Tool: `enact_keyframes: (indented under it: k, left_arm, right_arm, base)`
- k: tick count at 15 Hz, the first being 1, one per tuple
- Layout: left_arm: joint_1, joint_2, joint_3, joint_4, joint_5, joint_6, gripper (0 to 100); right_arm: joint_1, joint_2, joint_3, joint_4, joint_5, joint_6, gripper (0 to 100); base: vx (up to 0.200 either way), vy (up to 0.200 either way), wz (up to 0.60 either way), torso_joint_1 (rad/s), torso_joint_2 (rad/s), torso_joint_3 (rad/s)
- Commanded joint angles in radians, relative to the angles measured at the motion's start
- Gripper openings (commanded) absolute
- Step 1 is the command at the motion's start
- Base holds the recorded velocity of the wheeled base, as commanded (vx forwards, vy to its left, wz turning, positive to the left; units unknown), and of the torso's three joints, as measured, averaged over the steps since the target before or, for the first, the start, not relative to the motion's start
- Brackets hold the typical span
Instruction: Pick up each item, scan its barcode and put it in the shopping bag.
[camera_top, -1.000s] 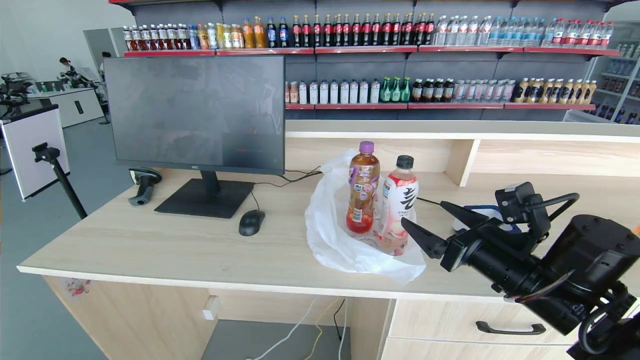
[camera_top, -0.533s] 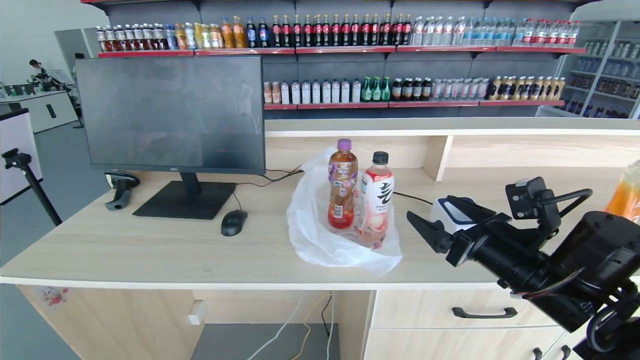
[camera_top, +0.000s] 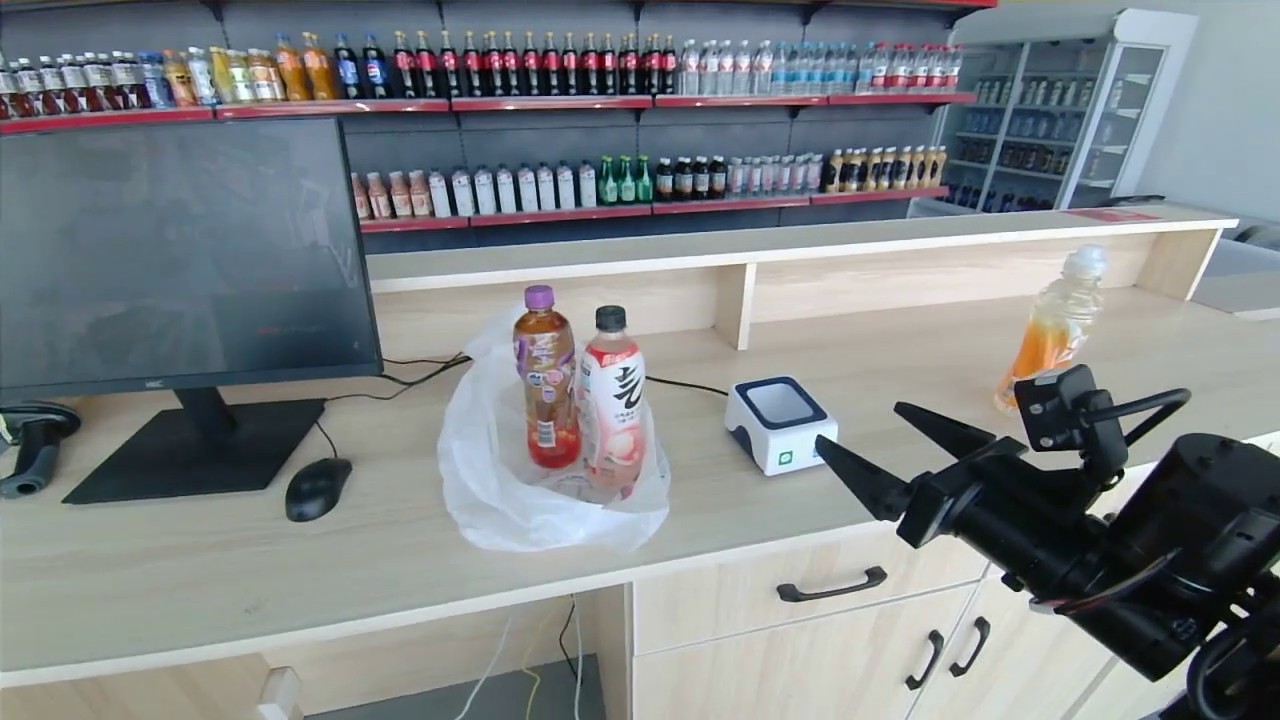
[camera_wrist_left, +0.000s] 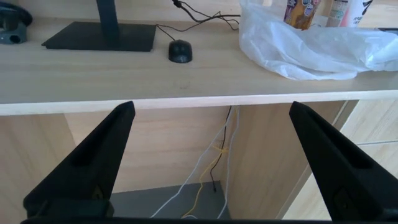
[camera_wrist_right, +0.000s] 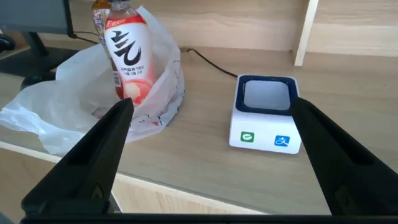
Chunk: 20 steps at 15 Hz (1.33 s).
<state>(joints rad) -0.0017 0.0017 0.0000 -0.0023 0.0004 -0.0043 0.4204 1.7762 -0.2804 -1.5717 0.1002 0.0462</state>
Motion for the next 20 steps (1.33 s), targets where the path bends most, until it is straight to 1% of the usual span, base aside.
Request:
enact_keyframes:
  k: [1, 15, 19, 20]
  left_arm:
    - [0.002, 0.0, 0.0, 0.001, 0.0, -0.002, 100]
    - [0.002, 0.0, 0.0, 0.001, 0.0, -0.002, 100]
    - [0.002, 0.0, 0.0, 0.001, 0.0, -0.002, 100]
    - [0.002, 0.0, 0.0, 0.001, 0.0, -0.002, 100]
  right_arm:
    - [-0.002, -0.006, 0.015, 0.001, -0.001, 0.0, 100]
    - [-0.008, 0.014, 0.007, 0.001, -0.002, -0.008, 100]
    - [0.003, 0.017, 0.007, 0.001, -0.002, -0.006, 100]
    - [0.003, 0.019, 0.01, 0.001, -0.001, -0.008, 100]
  base:
    - [0.0, -0.2, 0.0, -0.007, 0.01, 0.012]
    - [0.0, -0.2, 0.0, 0.002, 0.0, 0.004]
    - [0.0, -0.2, 0.6, 0.004, 0.0, 0.001]
    - [0.0, -0.2, 0.0, 0.002, 0.0, -0.002]
